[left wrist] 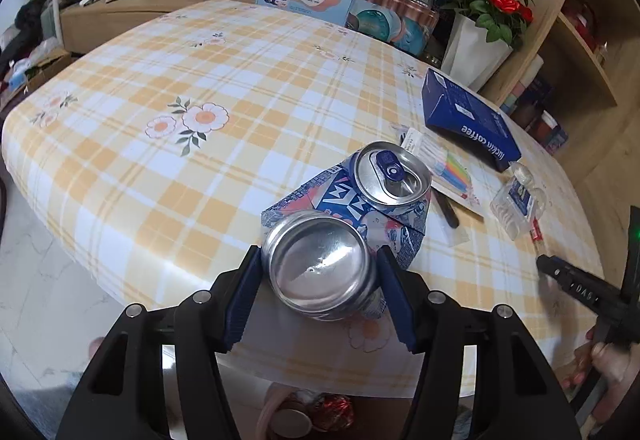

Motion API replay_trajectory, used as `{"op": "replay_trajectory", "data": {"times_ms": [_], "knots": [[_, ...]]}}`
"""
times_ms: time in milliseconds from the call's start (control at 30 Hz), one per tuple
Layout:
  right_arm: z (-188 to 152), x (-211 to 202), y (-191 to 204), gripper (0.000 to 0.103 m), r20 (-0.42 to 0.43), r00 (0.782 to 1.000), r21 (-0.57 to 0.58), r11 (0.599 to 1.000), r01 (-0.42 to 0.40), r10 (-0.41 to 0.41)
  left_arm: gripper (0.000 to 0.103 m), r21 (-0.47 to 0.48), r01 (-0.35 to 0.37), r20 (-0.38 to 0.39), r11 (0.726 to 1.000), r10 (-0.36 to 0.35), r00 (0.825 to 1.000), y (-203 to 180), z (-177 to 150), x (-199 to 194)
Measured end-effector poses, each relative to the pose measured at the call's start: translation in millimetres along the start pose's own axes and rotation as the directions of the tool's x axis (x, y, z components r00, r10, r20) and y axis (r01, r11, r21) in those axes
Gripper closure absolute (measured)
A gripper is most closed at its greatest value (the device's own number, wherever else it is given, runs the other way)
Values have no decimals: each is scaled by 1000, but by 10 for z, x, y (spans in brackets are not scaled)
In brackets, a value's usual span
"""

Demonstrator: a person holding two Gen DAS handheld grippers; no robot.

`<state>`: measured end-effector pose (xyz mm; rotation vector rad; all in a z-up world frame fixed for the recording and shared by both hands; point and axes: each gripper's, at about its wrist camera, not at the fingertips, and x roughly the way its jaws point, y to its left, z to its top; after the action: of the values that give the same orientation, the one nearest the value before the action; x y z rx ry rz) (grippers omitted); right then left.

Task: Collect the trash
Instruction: 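Lift the blue can with the left tool while the right tool grasps the red lighter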

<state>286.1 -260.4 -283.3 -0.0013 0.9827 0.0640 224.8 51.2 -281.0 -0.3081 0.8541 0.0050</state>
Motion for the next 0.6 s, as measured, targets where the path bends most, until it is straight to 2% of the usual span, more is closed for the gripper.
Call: {"op": "replay_trajectory", "data": {"times_ms": [167,267,433,500,533,600], "knots": [[117,87,40,56,16,1000,-14,1000,24,-24,45,0,-60,-1,998,60,998,59,26,-6],[193,137,49,56,17,1000,-10,1000,25,-25,41,4,-80,2,997,80,997,27,22,1],[253,183,67,57,32,999,-30,999,23,-23,37,35,-177,24,984,176,984,-98,-24,43],[249,185,54,63,38,999,-26,1000,8,-7,40,20,-182,35,983,181,983,-93,-30,40],[245,175,57,76,41,999,-31,1000,3,-1,47,14,-174,40,985,173,984,-84,-23,28],[233,151,61,76,38,999,-40,999,5,-3,48,-14,-131,31,991,131,991,-32,7,4]]}}
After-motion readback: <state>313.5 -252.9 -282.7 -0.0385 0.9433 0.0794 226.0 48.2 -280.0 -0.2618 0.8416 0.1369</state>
